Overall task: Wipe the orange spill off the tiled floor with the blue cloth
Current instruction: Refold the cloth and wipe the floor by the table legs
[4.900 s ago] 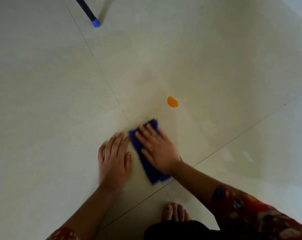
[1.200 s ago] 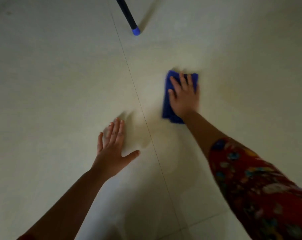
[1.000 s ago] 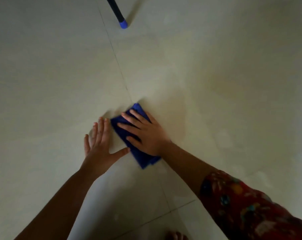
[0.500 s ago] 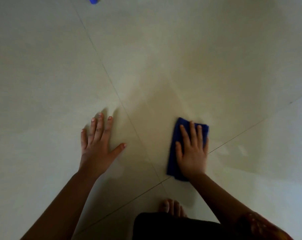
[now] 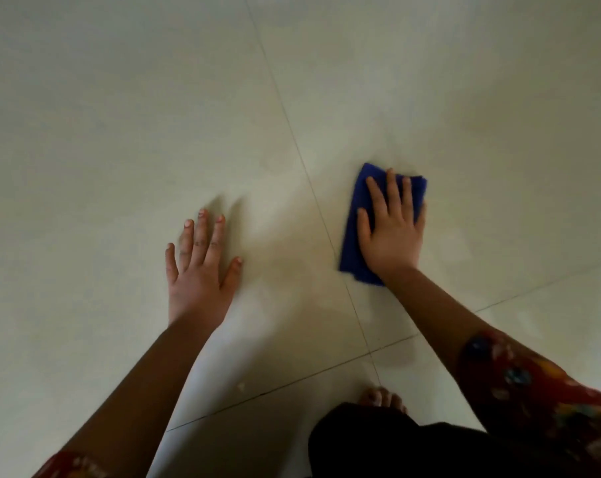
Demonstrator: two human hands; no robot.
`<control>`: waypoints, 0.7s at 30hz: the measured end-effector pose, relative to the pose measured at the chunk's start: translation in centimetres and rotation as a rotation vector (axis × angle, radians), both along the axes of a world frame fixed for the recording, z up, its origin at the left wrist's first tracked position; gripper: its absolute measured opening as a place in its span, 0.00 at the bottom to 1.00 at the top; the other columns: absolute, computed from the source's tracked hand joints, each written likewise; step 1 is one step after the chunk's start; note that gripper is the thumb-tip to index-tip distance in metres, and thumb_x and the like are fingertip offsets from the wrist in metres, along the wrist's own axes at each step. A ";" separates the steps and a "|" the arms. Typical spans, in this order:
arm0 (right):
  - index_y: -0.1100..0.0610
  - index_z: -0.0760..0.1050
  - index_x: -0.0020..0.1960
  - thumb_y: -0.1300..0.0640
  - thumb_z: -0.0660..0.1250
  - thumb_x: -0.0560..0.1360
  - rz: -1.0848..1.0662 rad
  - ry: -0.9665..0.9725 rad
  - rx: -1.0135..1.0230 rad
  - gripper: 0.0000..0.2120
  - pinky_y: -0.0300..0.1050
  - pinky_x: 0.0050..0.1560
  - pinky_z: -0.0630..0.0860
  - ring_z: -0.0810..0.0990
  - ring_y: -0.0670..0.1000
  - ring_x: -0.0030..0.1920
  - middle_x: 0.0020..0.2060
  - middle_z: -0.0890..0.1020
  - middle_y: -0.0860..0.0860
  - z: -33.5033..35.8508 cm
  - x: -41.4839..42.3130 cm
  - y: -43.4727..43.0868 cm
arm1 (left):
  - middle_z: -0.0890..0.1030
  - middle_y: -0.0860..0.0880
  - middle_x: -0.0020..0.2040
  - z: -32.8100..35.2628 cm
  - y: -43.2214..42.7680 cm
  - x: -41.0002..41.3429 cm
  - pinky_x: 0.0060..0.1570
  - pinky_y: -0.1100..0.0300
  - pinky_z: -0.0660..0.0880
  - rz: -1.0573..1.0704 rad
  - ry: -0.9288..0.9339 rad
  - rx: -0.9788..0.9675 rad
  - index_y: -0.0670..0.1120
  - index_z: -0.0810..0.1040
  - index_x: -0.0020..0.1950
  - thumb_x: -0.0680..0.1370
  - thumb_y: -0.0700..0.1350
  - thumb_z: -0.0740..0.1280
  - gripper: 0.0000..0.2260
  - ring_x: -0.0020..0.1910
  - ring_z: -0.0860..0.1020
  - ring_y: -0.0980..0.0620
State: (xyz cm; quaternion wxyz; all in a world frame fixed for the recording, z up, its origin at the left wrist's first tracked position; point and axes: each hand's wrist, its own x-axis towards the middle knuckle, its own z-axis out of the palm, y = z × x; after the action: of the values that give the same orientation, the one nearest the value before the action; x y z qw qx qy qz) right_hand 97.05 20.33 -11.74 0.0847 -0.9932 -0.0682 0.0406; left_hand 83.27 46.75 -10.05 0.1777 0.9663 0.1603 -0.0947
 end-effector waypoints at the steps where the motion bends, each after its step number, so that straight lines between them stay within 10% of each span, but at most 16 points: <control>1: 0.47 0.57 0.78 0.42 0.48 0.79 0.010 -0.013 0.009 0.28 0.60 0.76 0.48 0.51 0.55 0.78 0.78 0.56 0.51 -0.1 0.9 2.2 | 0.40 0.55 0.79 -0.1 0.1 -0.1 0.76 0.47 0.41 0.018 0.003 0.000 0.56 0.42 0.79 0.78 0.62 0.46 0.31 0.78 0.39 0.53; 7: 0.44 0.55 0.78 0.42 0.53 0.80 0.912 0.001 -0.026 0.27 0.59 0.76 0.49 0.49 0.52 0.79 0.79 0.54 0.47 0.3 -5.2 5.6 | 0.36 0.52 0.79 -0.1 1.1 -0.1 0.74 0.45 0.38 0.098 0.029 0.049 0.58 0.41 0.79 0.80 0.65 0.49 0.31 0.77 0.36 0.50; 15: 0.43 0.53 0.78 0.42 0.49 0.81 0.177 0.033 -0.009 0.26 0.59 0.76 0.44 0.47 0.51 0.79 0.79 0.51 0.46 0.7 10.7 10.6 | 0.36 0.52 0.79 0.1 4.3 -2.1 0.75 0.44 0.41 0.114 0.080 0.088 0.57 0.42 0.79 0.77 0.67 0.43 0.33 0.78 0.37 0.50; 21: 0.45 0.62 0.75 0.42 0.54 0.79 0.938 -0.067 0.030 0.25 0.59 0.75 0.53 0.54 0.51 0.78 0.78 0.58 0.47 0.5 1.8 16.5 | 0.34 0.53 0.78 1.3 6.4 -0.8 0.76 0.47 0.42 0.151 0.114 0.041 0.57 0.39 0.78 0.77 0.69 0.48 0.35 0.77 0.36 0.51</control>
State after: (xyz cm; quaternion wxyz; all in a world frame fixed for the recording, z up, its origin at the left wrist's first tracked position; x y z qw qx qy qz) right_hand 98.83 36.88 -11.28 0.0694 -0.8547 -0.5127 0.0415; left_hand 82.47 53.13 -8.72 0.1552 0.9480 0.2442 -0.1326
